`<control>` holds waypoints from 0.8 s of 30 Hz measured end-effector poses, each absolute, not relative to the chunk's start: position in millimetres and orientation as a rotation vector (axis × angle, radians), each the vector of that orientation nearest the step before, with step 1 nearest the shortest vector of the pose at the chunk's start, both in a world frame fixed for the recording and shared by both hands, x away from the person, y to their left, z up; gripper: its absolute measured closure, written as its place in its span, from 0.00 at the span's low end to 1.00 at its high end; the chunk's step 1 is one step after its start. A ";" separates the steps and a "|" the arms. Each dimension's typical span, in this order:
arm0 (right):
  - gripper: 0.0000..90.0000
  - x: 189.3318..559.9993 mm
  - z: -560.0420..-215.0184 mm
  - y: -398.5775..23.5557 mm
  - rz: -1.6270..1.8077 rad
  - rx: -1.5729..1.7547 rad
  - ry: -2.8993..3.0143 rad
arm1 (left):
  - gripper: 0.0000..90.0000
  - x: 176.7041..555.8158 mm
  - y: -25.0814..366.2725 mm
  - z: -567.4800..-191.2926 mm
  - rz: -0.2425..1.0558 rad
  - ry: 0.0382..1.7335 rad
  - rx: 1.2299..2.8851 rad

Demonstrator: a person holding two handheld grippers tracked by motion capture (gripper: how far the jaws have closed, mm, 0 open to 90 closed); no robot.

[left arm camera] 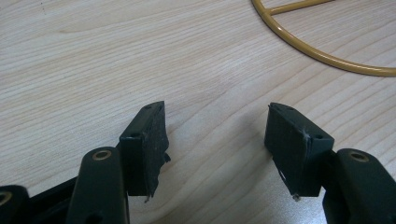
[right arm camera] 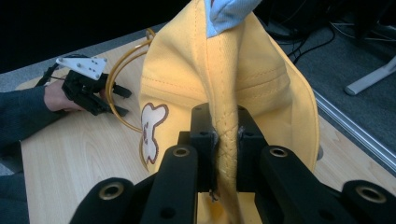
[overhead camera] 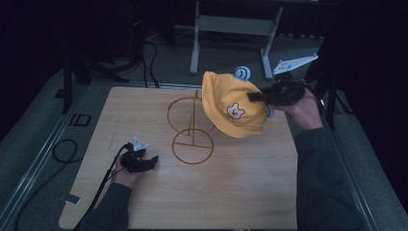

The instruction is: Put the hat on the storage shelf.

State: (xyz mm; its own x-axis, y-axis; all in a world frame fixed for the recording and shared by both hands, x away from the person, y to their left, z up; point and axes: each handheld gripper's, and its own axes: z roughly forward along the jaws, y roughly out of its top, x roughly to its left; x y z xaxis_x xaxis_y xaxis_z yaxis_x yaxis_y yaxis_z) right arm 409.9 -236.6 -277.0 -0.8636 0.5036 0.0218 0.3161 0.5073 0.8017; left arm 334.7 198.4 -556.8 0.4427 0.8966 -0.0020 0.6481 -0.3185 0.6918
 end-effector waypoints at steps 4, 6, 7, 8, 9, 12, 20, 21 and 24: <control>0.91 409.8 -275.4 -231.2 1.289 0.684 2.539 | 0.44 334.9 198.1 -556.7 0.515 1.291 2.075; 0.91 409.9 -275.2 -229.9 1.292 0.683 2.538 | 0.44 335.2 198.0 -556.7 0.517 1.289 2.075; 0.91 410.1 -275.0 -228.4 1.293 0.681 2.540 | 0.44 335.3 197.9 -556.8 0.517 1.288 2.074; 0.91 410.4 -274.9 -226.3 1.300 0.677 2.539 | 0.44 335.4 197.9 -556.8 0.517 1.288 2.075; 0.91 410.4 -274.9 -226.3 1.300 0.677 2.539 | 0.44 335.4 197.8 -556.8 0.517 1.288 2.075; 0.91 411.0 -274.3 -220.5 1.324 0.667 2.538 | 0.44 335.7 197.7 -556.7 0.517 1.286 2.077; 0.91 412.4 -270.1 -204.0 1.339 0.635 2.556 | 0.44 335.7 197.7 -556.7 0.517 1.286 2.076; 0.91 412.7 -269.8 -201.5 1.336 0.626 2.560 | 0.44 335.7 197.7 -556.7 0.517 1.286 2.077; 0.91 413.2 -268.8 -193.9 1.323 0.614 2.573 | 0.44 335.7 197.8 -556.7 0.517 1.285 2.077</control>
